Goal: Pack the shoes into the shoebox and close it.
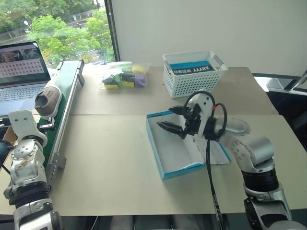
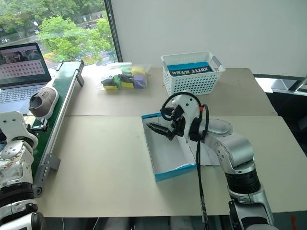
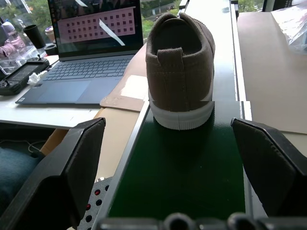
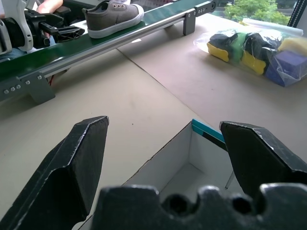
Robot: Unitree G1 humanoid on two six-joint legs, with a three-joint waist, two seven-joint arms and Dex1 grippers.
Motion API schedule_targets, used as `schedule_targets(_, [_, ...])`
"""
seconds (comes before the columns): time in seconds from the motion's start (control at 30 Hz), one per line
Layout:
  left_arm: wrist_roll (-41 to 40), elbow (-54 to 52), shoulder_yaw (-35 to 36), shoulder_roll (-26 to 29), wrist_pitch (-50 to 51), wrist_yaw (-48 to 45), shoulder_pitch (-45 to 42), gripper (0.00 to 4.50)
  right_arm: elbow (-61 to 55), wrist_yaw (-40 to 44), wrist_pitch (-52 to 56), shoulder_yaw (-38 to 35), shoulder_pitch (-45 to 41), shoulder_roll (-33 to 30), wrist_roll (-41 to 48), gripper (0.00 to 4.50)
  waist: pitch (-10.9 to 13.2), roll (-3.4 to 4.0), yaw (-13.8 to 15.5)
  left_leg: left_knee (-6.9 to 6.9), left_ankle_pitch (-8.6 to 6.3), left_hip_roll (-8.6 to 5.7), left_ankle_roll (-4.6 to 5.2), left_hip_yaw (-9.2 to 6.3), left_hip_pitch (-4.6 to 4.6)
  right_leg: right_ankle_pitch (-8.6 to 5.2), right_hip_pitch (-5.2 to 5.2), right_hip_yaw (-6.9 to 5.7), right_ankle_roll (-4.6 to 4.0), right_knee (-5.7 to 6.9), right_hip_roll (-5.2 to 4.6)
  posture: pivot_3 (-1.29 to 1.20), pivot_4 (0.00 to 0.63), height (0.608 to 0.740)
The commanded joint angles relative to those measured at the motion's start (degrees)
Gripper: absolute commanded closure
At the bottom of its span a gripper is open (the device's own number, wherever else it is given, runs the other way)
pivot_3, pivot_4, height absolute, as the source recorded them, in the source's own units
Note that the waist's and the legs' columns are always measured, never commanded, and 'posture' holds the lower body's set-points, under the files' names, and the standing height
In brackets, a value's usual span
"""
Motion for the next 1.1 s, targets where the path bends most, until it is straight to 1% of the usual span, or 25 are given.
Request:
schedule_targets(0.03, [-1.03, 1.61, 1.09, 1.83, -0.99, -0.06, -1.23, 0.00, -1.75, -0.09, 0.06, -0.58, -1.57, -0.69, 0.62, 0.12, 0.00, 0.00, 0.00, 0.00, 0.00, 0.00, 0.00, 0.00, 0.00, 0.00, 0.00, 0.00, 0.00, 0.00, 0.00, 0.00, 0.150, 0.740])
schedule_targets(0.27, [-2.96, 5.82, -0.45, 2.31, 2.18, -3.15, -1.92, 0.00, -1.78, -0.47, -0.09, -0.80, -1.56, -1.42, 0.30, 0.12, 0.00, 0.00, 0.06, 0.00, 0.00, -0.01, 0.00, 0.00, 0.03, 0.00, 0.01, 0.00, 0.00, 0.03, 0.00, 0.00, 0.150, 0.740])
schedule_targets(0.3, [-3.06, 6.11, -0.57, 2.37, 2.20, -3.53, -1.94, 0.52, -1.76, -0.50, -0.14, -0.79, -1.57, -1.58, 0.23, 0.00, 0.00, 0.00, 0.06, 0.00, 0.00, 0.00, 0.00, 0.00, 0.04, 0.00, 0.02, 0.00, 0.00, 0.04, 0.00, 0.00, 0.150, 0.740])
schedule_targets(0.33, [-3.17, 6.33, -0.68, 2.42, 2.16, -3.80, -1.97, 0.79, -1.74, -0.52, -0.19, -0.79, -1.57, -1.69, 0.19, 0.00, 0.00, 0.00, 0.06, 0.00, 0.00, 0.00, 0.00, 0.00, 0.03, 0.00, 0.01, 0.00, 0.00, 0.04, 0.00, 0.00, 0.150, 0.740])
schedule_targets(0.4, [-3.66, 6.17, -0.66, 2.05, 1.74, -4.03, -1.99, 1.47, -1.61, -0.59, -0.34, -0.84, -1.65, -1.96, 0.03, 0.00, 0.00, 0.00, 0.09, 0.00, 0.00, 0.00, 0.00, 0.00, 0.04, 0.00, 0.01, 0.00, 0.00, 0.06, 0.00, 0.00, 0.150, 0.740])
schedule_targets(0.43, [-4.00, 5.98, -0.60, 1.80, 1.60, -4.08, -2.02, 1.71, -1.56, -0.62, -0.38, -0.88, -1.70, -2.07, -0.01, 0.00, 0.00, 0.00, 0.22, 0.00, 0.00, 0.00, 0.00, 0.00, 0.05, 0.00, 0.01, 0.00, 0.00, 0.06, 0.00, 0.00, 0.150, 0.740])
schedule_targets(0.5, [-4.73, 5.59, -0.49, 1.41, 1.55, -4.15, -2.14, 1.93, -1.49, -0.66, -0.43, -0.90, -1.77, -2.21, -0.03, 0.00, 0.00, 0.00, 0.38, 0.00, 0.00, 0.00, 0.00, 0.00, 0.08, 0.00, 0.02, 0.00, 0.00, 0.12, 0.00, 0.00, 0.150, 0.740])
schedule_targets(0.67, [-6.16, 2.43, -0.41, 0.51, 0.89, -3.46, -3.06, 2.11, -1.34, -0.72, -0.47, -0.89, -1.95, -2.46, -0.11, 0.00, 0.00, 0.00, 0.48, 0.00, 0.06, -0.01, 0.04, 0.00, 0.17, 0.00, 0.11, 0.00, -0.01, 0.16, 0.00, 0.00, 0.150, 0.740])
schedule_targets(0.73, [-7.04, -2.12, -0.77, -0.13, -0.06, -2.77, -4.89, 2.11, -1.24, -0.73, -0.35, -0.98, -2.04, -2.43, 0.02, 0.00, 0.01, -0.02, 0.59, 0.00, 0.08, -0.01, 0.04, 0.00, 0.17, 0.00, 0.11, 0.00, -0.01, 0.19, 0.00, 0.00, 0.150, 0.740])
schedule_targets(0.83, [-6.56, -9.44, -4.48, -0.50, -0.14, -3.79, -7.16, 2.11, -0.75, -1.38, 0.23, -2.38, -2.34, -1.27, 1.43, 0.00, 0.10, -0.39, 0.74, 0.05, 0.09, -0.01, 0.02, -0.06, -0.02, 0.01, 0.01, -0.04, -0.01, 0.18, 0.00, 0.00, 0.150, 0.740])
schedule_targets(0.97, [-7.47, -19.71, -10.05, -3.07, 2.56, -3.61, -11.01, 2.11, 1.08, -4.59, 3.33, -8.42, -3.70, 3.01, 7.22, 0.00, 0.09, -0.43, 0.69, 0.05, 0.09, -0.01, 0.02, -0.10, -0.18, 0.02, -0.04, -0.06, -0.01, 0.06, -0.01, 0.00, 0.150, 0.740])
schedule_targets(1.1, [-7.27, -28.07, -17.04, -7.22, 5.93, -3.27, -12.90, 2.11, 5.96, -14.15, 8.85, -19.98, -9.18, 9.93, 17.79, 0.00, 0.09, -0.41, 0.23, 0.03, 0.09, -0.01, 0.03, -0.08, -0.20, 0.02, -0.03, -0.05, -0.01, 0.06, -0.03, 0.00, 0.150, 0.740])
